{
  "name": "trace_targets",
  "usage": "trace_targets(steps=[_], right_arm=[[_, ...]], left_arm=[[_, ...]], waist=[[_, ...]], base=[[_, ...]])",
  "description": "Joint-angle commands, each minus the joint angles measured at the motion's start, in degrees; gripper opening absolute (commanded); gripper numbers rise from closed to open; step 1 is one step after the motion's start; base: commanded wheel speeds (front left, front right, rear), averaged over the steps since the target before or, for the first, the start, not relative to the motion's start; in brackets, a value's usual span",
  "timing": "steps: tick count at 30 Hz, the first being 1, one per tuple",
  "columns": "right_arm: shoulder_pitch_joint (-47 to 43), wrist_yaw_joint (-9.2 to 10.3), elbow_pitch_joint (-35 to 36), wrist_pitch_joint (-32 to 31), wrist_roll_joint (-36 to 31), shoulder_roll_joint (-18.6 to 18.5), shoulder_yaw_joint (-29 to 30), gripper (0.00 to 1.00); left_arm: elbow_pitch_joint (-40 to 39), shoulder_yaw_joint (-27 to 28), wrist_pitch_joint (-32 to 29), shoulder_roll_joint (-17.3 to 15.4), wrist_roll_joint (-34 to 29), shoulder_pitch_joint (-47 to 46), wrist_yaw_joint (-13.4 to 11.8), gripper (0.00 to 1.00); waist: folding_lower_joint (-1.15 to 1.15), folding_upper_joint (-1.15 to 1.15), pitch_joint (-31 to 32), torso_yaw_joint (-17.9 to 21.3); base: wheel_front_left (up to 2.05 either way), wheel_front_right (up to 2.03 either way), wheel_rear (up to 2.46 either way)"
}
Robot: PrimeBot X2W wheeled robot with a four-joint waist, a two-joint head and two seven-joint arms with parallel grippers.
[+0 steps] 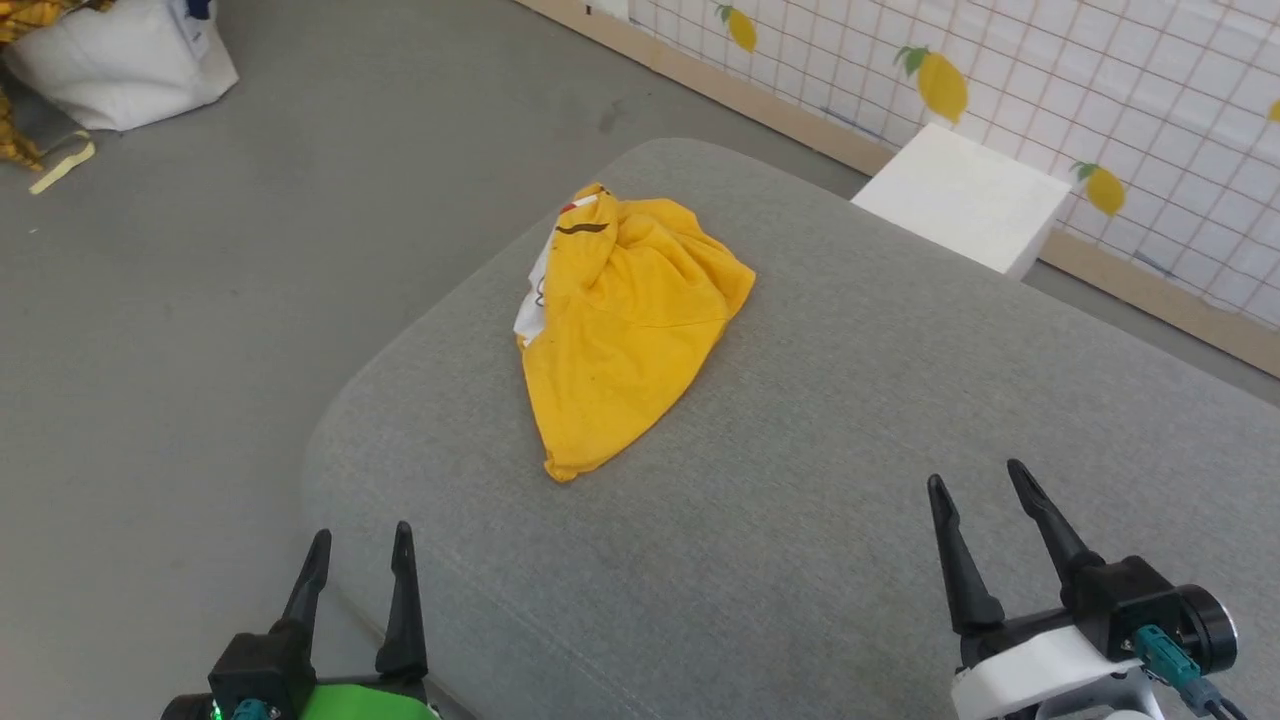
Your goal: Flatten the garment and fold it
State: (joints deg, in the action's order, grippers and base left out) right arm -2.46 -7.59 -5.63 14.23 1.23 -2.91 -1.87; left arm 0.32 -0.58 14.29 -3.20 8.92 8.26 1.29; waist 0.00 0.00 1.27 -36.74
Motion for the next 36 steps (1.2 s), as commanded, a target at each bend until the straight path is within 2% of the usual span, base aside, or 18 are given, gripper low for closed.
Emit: trace_targets(steps=[1,14,17,21,25,26,29,36], right_arm=[[-0.7,0.1,-0.4,0.7,0.6,0.0,0.1,1.0],[-0.5,0.1,-0.3,0.8,0.7,0.0,0.3,1.0],[-0.4,0.1,-0.2,0.8,0.6,0.0,0.1,1.0],[0.3,0.1,0.7,0.7,-0.6,0.0,0.0,1.0],[1.9,0.1,2.6,-0.8,-3.1,0.0,0.1,1.0],[3.0,0.1,4.3,-1.7,-4.7,0.0,0.6,1.0],[4.0,0.1,6.7,-3.0,-6.2,0.0,1.0,1.0],[5.8,0.1,12.4,-5.5,-7.9,-0.5,0.5,1.0]], left_arm=[[0.3,0.0,0.7,0.3,0.5,1.2,0.3,1.0],[0.5,0.0,0.7,0.3,0.4,0.9,0.5,1.0],[0.4,-0.2,0.7,0.3,3.3,0.3,0.6,1.0],[-0.5,-0.5,0.6,-0.1,6.3,-4.3,2.4,1.0],[-4.3,-1.5,-5.2,-4.4,6.3,-14.0,4.1,1.0],[-6.4,-1.7,-8.9,-6.3,7.3,-20.1,4.6,1.0],[-7.7,-2.6,-14.6,-9.9,7.0,-28.8,5.2,1.0],[-1.8,-5.0,-26.0,-15.5,11.9,-47.8,6.0,1.0]], waist=[[0.0,0.0,0.0,-0.7],[0.0,0.0,0.1,-0.5],[0.0,0.0,-0.3,-0.2],[0.0,0.0,-2.4,0.9],[0.0,0.0,-5.4,2.3],[0.0,0.0,-7.3,3.0],[0.0,0.0,-9.9,4.0],[0.0,0.0,-16.2,6.5]], base=[[0.0,0.0,0.0],[0.0,0.0,0.0],[0.0,0.0,0.0],[0.0,0.0,0.0],[0.0,0.0,0.0],[0.0,0.0,0.0],[0.0,0.0,0.0],[0.0,0.0,0.0]])
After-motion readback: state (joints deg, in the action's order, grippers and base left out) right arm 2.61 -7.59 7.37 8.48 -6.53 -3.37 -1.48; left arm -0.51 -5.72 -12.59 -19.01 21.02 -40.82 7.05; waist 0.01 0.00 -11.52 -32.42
